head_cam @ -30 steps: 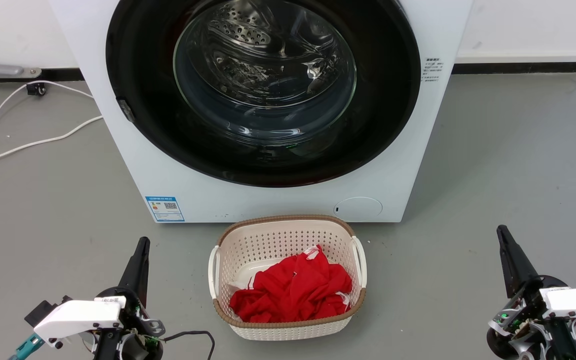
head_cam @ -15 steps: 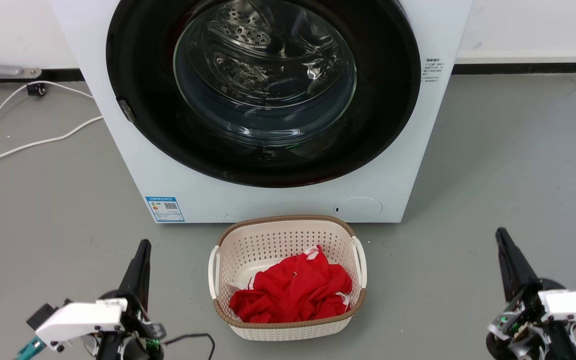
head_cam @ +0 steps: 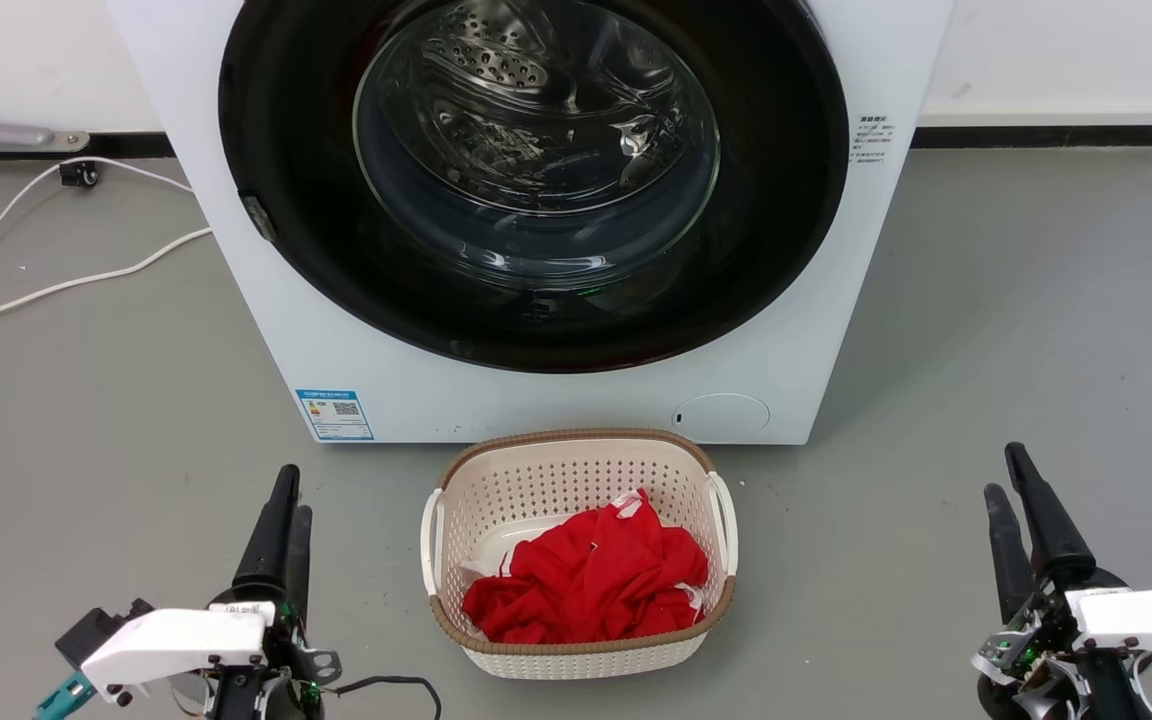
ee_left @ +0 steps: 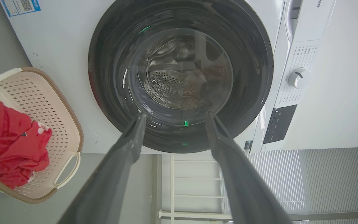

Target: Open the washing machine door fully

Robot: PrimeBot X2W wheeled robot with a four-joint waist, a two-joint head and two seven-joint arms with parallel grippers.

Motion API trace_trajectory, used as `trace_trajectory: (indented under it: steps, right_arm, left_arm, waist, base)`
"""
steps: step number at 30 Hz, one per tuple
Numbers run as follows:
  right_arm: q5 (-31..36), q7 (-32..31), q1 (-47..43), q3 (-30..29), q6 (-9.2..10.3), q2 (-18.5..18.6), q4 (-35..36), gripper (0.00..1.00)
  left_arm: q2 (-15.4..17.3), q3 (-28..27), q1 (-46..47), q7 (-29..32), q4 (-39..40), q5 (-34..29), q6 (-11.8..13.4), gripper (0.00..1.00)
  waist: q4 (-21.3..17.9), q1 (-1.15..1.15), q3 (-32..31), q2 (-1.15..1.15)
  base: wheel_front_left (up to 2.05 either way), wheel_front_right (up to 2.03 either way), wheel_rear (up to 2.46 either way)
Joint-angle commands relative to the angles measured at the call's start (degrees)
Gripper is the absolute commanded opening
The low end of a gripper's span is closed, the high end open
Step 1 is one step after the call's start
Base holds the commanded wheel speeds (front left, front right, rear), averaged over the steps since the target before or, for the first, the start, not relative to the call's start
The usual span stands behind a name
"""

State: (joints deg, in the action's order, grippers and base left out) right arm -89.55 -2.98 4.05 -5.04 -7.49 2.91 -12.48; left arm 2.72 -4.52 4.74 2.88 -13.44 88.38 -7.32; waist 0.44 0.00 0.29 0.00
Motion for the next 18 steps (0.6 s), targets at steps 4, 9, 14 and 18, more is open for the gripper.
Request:
trace_trajectory:
  steps: [4, 9, 14, 18]
  right_arm:
    - [6.19, 1.32, 0.48, 0.14, 0.00, 0.09, 2.65, 1.00]
    - [16.68, 2.57, 0.43, 0.60, 0.00, 0.08, 4.53, 1.00]
    - [25.05, 3.75, 0.11, 0.61, 0.00, 0.08, 6.05, 1.00]
    - [30.81, 4.63, -0.22, 0.66, 0.00, 0.07, 6.97, 1.00]
  left_arm:
    - [0.16, -0.39, 1.61, -1.32, 2.42, -4.49, -0.09, 1.00]
    - [0.17, -0.21, 1.71, -2.55, 3.99, -12.61, -0.10, 1.00]
    - [0.17, 0.28, 1.83, -3.74, 5.04, -20.01, -0.02, 1.00]
    - [0.18, 0.55, 1.93, -4.61, 5.75, -24.72, 0.35, 1.00]
  waist:
    - [0.21, 0.00, 0.06, 0.00]
    - [0.46, 0.00, 0.16, 0.00]
    - [0.62, 0.00, 0.25, 0.00]
    - [0.67, 0.00, 0.30, 0.00]
  base:
    - [0.00, 0.00, 0.00]
    - [0.00, 0.00, 0.00]
    - [0.00, 0.00, 0.00]
    - [0.00, 0.00, 0.00]
